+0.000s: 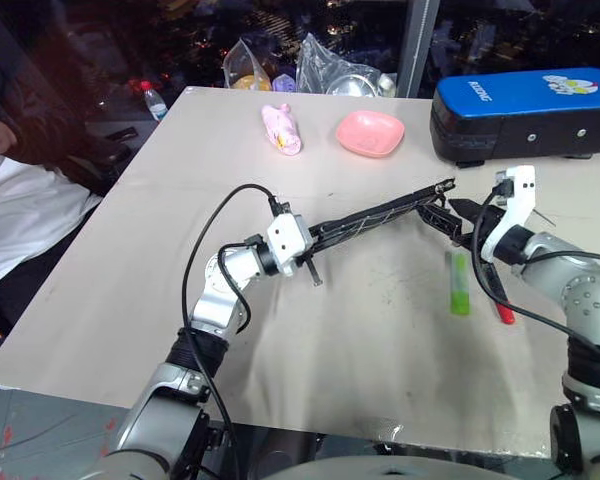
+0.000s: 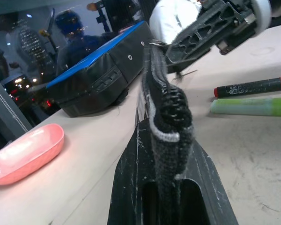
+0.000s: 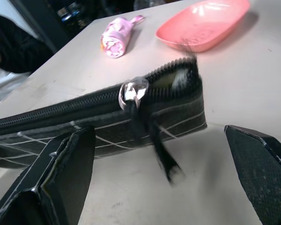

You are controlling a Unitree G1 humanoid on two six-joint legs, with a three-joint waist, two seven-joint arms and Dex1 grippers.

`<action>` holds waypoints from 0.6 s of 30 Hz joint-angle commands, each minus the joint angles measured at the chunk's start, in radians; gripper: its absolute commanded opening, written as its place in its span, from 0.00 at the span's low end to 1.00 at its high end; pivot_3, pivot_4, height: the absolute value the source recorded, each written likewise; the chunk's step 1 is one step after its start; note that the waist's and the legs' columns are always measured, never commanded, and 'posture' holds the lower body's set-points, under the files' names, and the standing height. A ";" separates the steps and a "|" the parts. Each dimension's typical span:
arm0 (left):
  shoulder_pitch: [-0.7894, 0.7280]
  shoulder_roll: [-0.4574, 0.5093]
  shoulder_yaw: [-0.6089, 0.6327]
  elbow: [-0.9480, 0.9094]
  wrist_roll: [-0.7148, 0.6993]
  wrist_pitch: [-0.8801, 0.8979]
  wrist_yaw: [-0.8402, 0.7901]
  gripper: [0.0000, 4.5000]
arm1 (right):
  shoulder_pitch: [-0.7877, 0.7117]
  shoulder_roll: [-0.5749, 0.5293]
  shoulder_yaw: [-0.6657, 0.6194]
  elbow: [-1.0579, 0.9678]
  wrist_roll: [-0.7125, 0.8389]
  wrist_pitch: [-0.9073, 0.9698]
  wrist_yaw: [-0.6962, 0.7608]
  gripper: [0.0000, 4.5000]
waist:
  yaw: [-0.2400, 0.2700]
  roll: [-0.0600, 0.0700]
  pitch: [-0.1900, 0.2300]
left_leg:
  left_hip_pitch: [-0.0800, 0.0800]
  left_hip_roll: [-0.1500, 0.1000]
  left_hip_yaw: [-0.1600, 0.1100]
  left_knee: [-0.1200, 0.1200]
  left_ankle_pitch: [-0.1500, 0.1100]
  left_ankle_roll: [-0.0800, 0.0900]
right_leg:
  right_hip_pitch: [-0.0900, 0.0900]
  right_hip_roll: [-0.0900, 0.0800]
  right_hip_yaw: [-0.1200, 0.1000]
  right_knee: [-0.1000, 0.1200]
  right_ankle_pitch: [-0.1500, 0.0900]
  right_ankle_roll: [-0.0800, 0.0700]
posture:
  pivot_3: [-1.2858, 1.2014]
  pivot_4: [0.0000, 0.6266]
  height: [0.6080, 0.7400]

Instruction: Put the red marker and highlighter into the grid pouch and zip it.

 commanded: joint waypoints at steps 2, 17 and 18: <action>-0.007 -0.012 0.025 -0.037 0.005 0.001 -0.014 0.00 | -0.033 -0.034 0.026 -0.009 -0.018 -0.033 0.074 0.70 | 0.000 0.000 0.000 | 0.000 0.000 0.000 0.000 0.000 0.000 | 0.000 0.000 0.000 0.000 0.000 0.000 | 0.52 0.24 1.00; -0.006 -0.040 0.033 0.009 0.074 -0.023 0.001 0.00 | -0.023 -0.210 0.149 -0.072 -0.176 -0.094 0.223 0.01 | 0.001 0.000 0.000 | 0.000 0.000 0.000 0.000 0.000 0.000 | 0.000 -0.001 -0.001 0.000 0.000 0.000 | 0.52 0.24 1.00; -0.007 -0.046 0.033 0.009 0.080 -0.022 0.006 0.00 | -0.024 -0.229 0.171 -0.081 -0.193 -0.102 0.239 0.01 | 0.001 0.000 0.000 | 0.000 0.000 0.000 0.000 0.000 0.000 | 0.000 -0.001 -0.002 -0.001 0.000 0.000 | 0.52 0.24 1.00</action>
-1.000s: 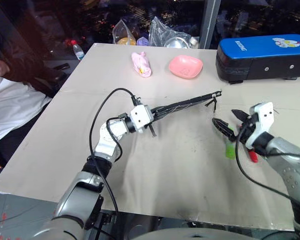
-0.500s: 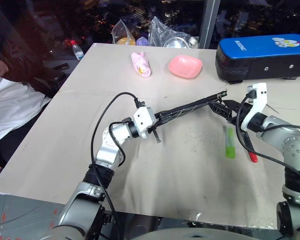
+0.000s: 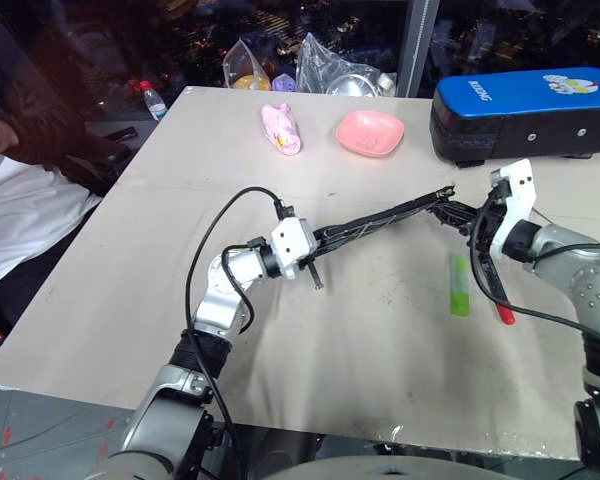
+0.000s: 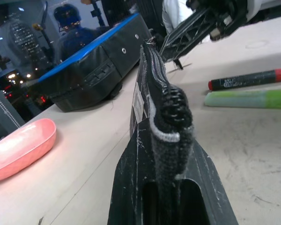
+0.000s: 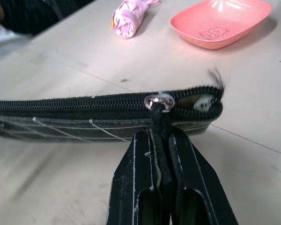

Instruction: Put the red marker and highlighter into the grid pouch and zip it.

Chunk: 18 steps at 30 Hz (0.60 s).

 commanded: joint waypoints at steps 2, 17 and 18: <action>-0.010 -0.027 0.013 -0.007 0.028 -0.020 0.032 0.00 | -0.013 -0.075 0.082 -0.086 -0.073 -0.051 0.079 0.01 | 0.000 0.000 0.000 | 0.000 0.000 0.000 0.000 0.000 0.000 | 0.000 0.000 0.000 0.000 0.000 0.000 | 0.52 0.24 1.00; 0.008 -0.069 -0.009 -0.077 0.055 0.020 0.051 0.00 | -0.098 -0.062 0.255 -0.210 -0.153 -0.031 0.148 0.01 | 0.003 0.000 0.000 | -0.001 0.000 -0.001 0.000 0.000 0.000 | 0.000 0.000 -0.001 -0.001 0.000 0.000 | 0.52 0.24 1.00; 0.007 -0.071 -0.010 -0.077 0.058 0.019 0.051 0.00 | -0.107 -0.058 0.264 -0.217 -0.154 -0.026 0.151 0.01 | 0.004 -0.001 0.000 | -0.001 0.000 -0.001 0.000 0.000 0.000 | 0.000 0.000 -0.001 -0.001 0.000 0.000 | 0.52 0.24 1.00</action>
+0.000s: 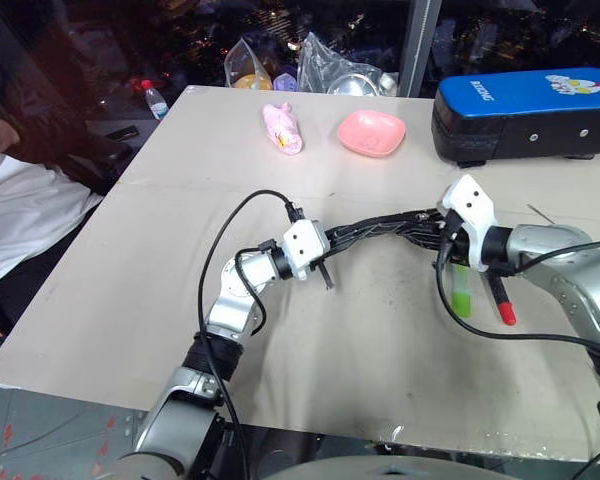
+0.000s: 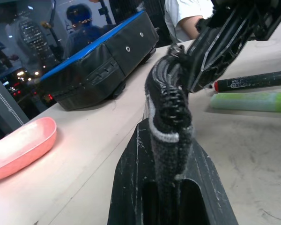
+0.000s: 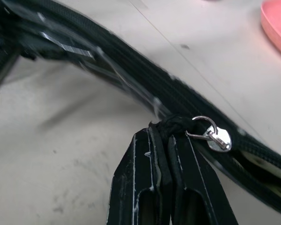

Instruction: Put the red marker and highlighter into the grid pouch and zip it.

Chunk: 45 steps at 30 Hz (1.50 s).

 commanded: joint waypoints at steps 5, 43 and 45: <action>-0.014 -0.020 -0.016 -0.052 0.019 -0.003 0.006 0.00 | -0.091 0.019 0.088 -0.088 -0.015 0.011 0.058 0.01 | 0.002 0.000 0.000 | 0.000 0.000 0.000 0.000 0.000 0.000 | 0.000 0.000 0.000 -0.001 0.000 0.000 | 0.52 0.24 1.00; -0.035 -0.058 -0.003 -0.024 0.027 0.024 0.015 0.00 | 0.052 0.024 -0.326 -0.240 0.206 0.196 0.026 0.37 | 0.019 -0.001 0.001 | -0.001 0.000 -0.001 -0.002 -0.001 0.001 | 0.001 0.000 -0.003 -0.006 0.000 0.000 | 0.52 0.24 1.00; -0.034 -0.059 -0.004 -0.028 0.023 0.024 0.007 0.00 | 0.026 0.082 -0.410 -0.180 0.237 0.239 -0.066 0.25 | 0.016 -0.001 0.001 | -0.001 0.000 -0.002 -0.002 -0.001 0.001 | 0.001 0.000 -0.003 -0.006 0.000 0.000 | 0.52 0.24 1.00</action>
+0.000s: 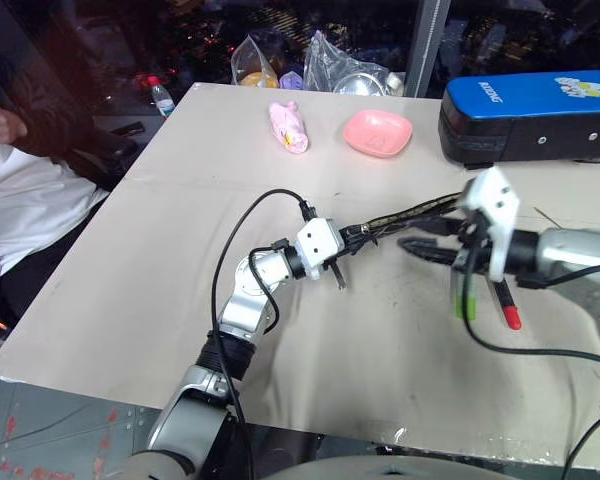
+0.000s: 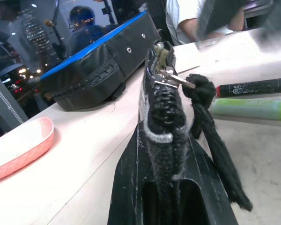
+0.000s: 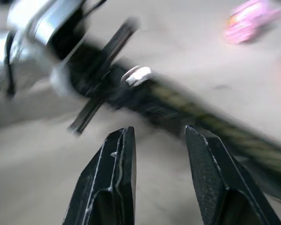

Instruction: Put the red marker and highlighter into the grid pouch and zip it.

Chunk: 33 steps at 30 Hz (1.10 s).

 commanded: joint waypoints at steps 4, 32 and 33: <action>-0.016 0.000 0.003 -0.041 -0.031 0.003 -0.024 0.00 | -0.017 0.080 -0.106 0.093 0.023 0.056 -0.177 0.02 | 0.002 0.000 0.000 | 0.000 0.000 0.000 0.000 0.000 0.000 | 0.000 0.000 0.001 0.000 0.000 0.000 | 0.52 0.24 1.00; -0.029 0.127 0.043 -0.095 -0.086 0.088 -0.149 0.00 | -0.135 -0.110 0.571 0.440 -0.754 -0.856 0.092 0.97 | -0.002 0.000 0.001 | 0.000 0.000 0.001 -0.003 0.000 0.000 | 0.000 0.000 0.000 -0.003 0.000 0.000 | 0.52 0.24 1.00; -0.029 0.142 0.041 -0.098 -0.085 0.087 -0.163 0.00 | -0.150 -0.101 0.568 0.453 -0.766 -0.878 0.098 0.97 | -0.002 0.000 0.001 | 0.000 0.000 0.001 -0.003 0.000 0.000 | 0.000 0.000 0.000 -0.003 0.000 0.000 | 0.52 0.24 1.00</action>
